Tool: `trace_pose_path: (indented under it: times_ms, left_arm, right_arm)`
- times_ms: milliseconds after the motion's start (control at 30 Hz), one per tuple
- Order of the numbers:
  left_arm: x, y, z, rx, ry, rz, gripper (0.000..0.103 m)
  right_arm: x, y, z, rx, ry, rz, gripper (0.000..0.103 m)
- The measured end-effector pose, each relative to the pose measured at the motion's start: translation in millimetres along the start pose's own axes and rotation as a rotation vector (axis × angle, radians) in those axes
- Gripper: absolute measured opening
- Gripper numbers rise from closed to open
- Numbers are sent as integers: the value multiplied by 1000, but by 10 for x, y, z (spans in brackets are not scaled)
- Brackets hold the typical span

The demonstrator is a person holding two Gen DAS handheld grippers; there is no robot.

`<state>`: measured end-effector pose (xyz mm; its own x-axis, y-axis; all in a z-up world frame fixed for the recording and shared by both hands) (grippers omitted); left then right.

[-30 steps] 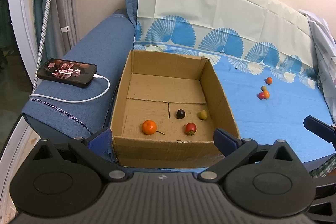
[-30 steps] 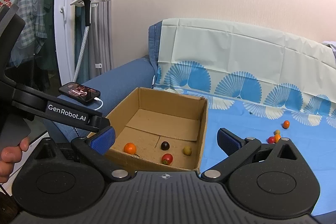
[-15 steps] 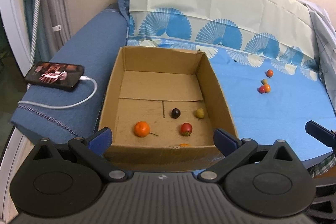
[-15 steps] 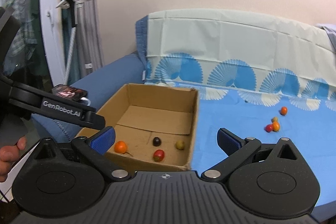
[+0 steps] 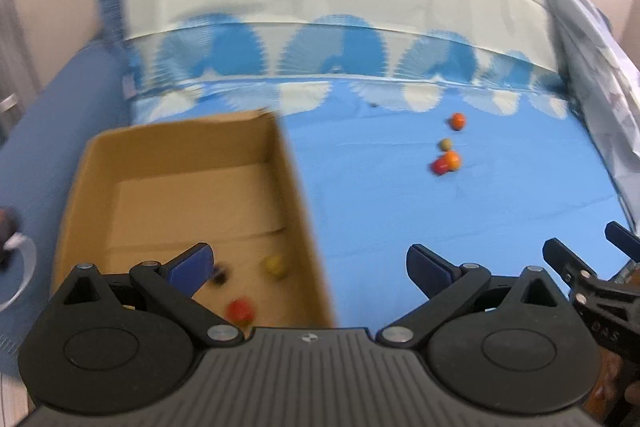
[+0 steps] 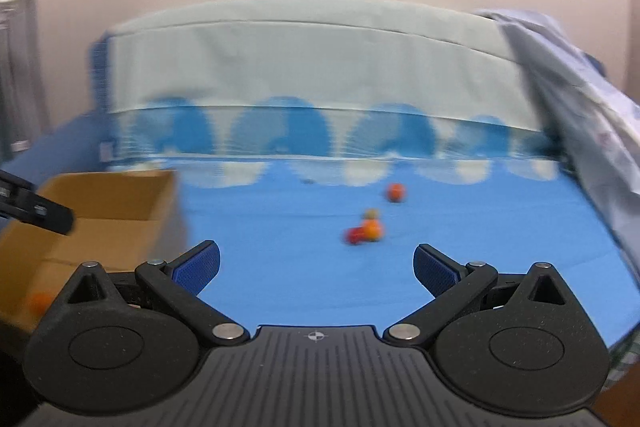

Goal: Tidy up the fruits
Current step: 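Grasp a red cherry tomato with the left tool while the right tool grasps a tangerine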

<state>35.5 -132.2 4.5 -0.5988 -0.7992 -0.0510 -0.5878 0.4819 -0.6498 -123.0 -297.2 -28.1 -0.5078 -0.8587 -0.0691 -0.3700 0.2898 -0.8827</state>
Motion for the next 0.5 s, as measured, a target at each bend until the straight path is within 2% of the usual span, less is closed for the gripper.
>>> trace_pose_path:
  times_ms: [167, 267, 367, 500]
  left_arm:
    - [672, -436, 776, 5, 52, 123, 103]
    - [1077, -646, 1381, -21, 117, 190, 103]
    - [1456, -793, 2018, -61, 170, 256, 103]
    - [1767, -897, 2779, -122, 196, 317, 103]
  right_arm:
    - [694, -52, 598, -18, 111, 69, 102]
    - [1150, -17, 1015, -51, 162, 157, 102]
    - [1468, 34, 1480, -88, 186, 187, 102]
    - [1760, -20, 2220, -129, 151, 176, 102]
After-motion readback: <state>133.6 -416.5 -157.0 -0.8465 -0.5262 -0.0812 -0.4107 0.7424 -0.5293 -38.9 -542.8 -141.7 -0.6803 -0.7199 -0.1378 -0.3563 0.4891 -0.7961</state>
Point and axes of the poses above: each gripper's, at about its wrist camera, not at the fingertips, and z roughly the way its jaws point, x to its right, y to its underside, the point moved 2 cm from there along z, roughly the way its jaws point, and after that the axes turned 4 degrees about z, right-handed, at the moved point
